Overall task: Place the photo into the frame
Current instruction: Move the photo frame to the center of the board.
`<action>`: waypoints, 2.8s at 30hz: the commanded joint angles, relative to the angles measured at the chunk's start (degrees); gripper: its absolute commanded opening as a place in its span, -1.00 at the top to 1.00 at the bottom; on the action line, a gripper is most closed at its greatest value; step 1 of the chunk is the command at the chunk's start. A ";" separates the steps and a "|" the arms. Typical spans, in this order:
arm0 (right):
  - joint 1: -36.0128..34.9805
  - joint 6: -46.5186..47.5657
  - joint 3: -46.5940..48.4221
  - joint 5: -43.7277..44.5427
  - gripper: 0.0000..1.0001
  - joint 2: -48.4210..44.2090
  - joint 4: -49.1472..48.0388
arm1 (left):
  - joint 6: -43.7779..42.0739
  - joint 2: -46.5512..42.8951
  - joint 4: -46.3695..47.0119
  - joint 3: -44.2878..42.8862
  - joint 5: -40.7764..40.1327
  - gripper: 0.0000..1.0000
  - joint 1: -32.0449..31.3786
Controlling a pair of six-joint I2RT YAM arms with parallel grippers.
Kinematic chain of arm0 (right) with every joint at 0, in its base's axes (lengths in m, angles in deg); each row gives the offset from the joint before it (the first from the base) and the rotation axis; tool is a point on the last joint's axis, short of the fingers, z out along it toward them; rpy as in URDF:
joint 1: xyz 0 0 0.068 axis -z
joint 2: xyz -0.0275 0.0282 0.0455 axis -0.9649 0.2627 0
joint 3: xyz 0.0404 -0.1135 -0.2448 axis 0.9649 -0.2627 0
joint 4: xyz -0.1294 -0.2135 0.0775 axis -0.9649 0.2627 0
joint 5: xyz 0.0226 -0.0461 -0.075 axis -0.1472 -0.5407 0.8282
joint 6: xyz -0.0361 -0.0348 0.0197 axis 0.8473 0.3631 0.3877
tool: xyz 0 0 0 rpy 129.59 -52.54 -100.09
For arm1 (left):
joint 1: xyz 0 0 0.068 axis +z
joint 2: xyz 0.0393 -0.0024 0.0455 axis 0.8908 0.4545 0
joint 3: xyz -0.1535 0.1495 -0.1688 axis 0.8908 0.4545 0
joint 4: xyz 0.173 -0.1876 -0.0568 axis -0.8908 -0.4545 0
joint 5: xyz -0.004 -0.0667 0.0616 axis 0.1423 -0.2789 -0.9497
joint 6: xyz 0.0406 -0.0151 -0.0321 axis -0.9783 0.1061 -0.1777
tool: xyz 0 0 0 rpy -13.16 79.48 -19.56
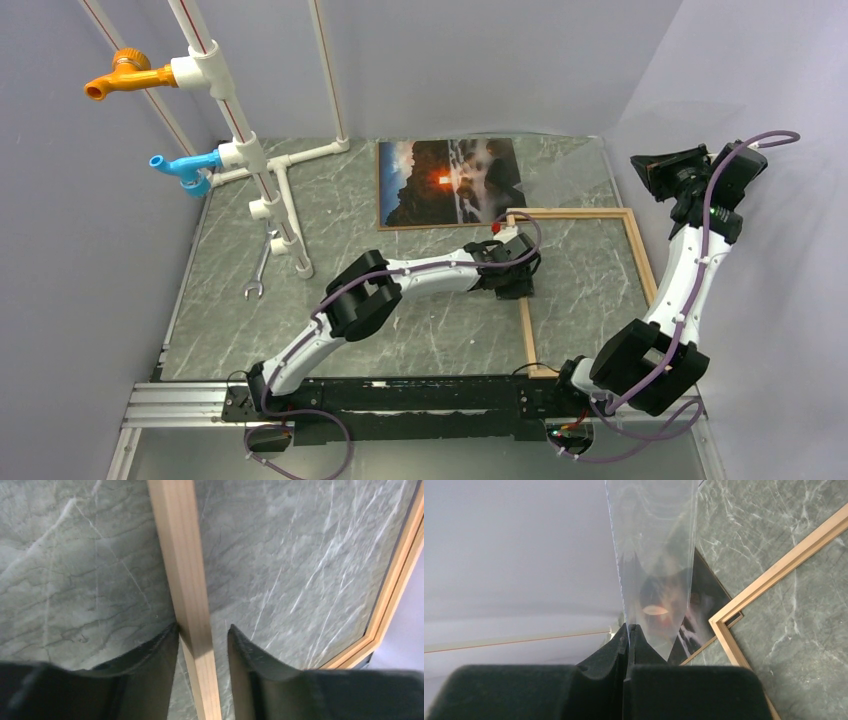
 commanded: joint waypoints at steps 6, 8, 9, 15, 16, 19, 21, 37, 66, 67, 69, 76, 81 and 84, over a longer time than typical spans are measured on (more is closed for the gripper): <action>0.74 -1.85 -0.45 -2.09 1.00 -0.63 -4.78 | 1.79 0.35 -2.78 1.35 2.63 0.73 0.67; 0.74 -1.84 -0.65 -2.14 1.00 -0.74 -4.87 | 1.46 -1.94 -1.27 4.16 2.43 0.78 1.09; 0.78 -1.91 -0.82 -2.18 1.00 -0.90 -4.96 | 1.28 -3.10 -0.85 5.41 2.00 0.79 1.20; 0.80 -2.11 -1.50 -3.19 1.00 -0.90 -5.81 | 0.29 -10.99 0.48 13.53 -0.16 0.80 2.07; 0.81 -2.10 -1.59 -3.43 1.00 -0.80 -5.94 | 0.48 -12.84 0.86 15.18 -0.21 0.80 2.39; 0.74 -2.18 -1.79 -3.92 1.00 -0.69 -6.29 | 1.37 -17.07 2.50 21.03 -0.78 0.81 3.85; 0.65 -2.05 -1.85 -4.17 1.00 -0.72 -6.39 | 1.29 -19.85 3.64 24.50 -1.04 0.81 4.70; -6.42 -3.03 -4.12 -7.18 1.00 0.35 -8.57 | -9.29 -38.19 -2.06 41.73 -0.28 0.80 10.89; -19.57 12.86 -12.29 -15.92 1.00 -8.02 7.39 | -25.99 -52.58 -4.93 60.63 -4.77 0.59 18.32; -19.68 13.23 -12.19 -16.24 1.00 -8.01 7.85 | -26.80 -52.86 -5.32 60.33 -5.07 0.59 18.70; -19.77 13.78 -11.97 -17.21 1.00 -7.90 8.56 | -28.61 -52.99 -5.55 59.87 -4.28 0.58 19.44; -21.86 15.71 -10.86 -18.45 1.00 -7.53 10.79 | -30.20 -51.97 -5.88 60.50 -2.83 0.52 20.03; -22.93 18.35 -9.72 -18.51 1.00 -7.50 14.31 | -28.01 -53.38 -7.02 61.54 -2.64 -0.35 20.08; -23.10 25.36 -7.58 -18.23 1.00 -7.07 18.52 | -26.45 -56.37 -8.47 61.80 -3.45 -0.73 20.05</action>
